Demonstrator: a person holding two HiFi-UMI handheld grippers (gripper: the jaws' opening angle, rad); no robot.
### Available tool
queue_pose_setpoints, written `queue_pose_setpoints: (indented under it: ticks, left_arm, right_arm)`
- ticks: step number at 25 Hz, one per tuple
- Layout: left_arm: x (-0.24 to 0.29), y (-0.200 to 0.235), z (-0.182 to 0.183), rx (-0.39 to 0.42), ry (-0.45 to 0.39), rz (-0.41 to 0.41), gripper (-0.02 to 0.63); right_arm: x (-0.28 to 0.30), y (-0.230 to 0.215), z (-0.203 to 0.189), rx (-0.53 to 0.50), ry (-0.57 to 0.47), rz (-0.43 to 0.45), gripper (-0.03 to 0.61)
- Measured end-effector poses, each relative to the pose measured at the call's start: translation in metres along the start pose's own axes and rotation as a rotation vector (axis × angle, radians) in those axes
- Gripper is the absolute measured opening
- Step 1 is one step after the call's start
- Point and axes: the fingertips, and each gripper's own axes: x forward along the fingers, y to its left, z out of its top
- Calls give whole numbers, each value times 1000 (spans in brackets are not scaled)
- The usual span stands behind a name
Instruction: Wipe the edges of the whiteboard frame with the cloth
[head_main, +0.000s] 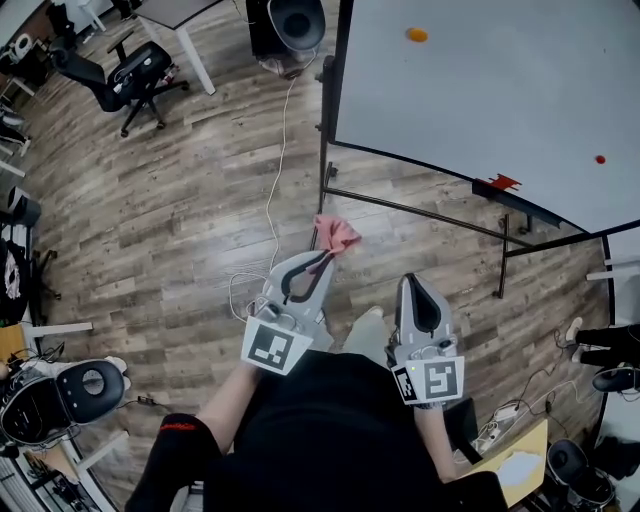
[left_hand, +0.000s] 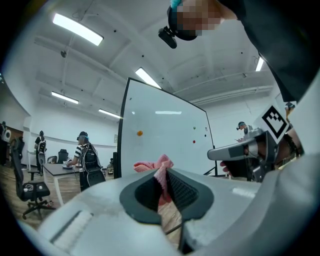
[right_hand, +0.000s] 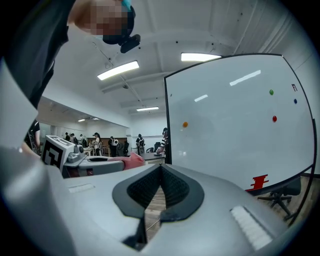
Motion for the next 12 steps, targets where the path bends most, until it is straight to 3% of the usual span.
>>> queue_pose_setpoints:
  ticks: [4, 12]
  left_arm:
    - [28, 7, -13, -13, 27, 21, 17]
    - [84, 8, -13, 8, 30, 90, 17]
  right_arm:
    - [18, -24, -10, 10, 15, 9, 2]
    - [54, -71, -12, 12, 52, 108, 2]
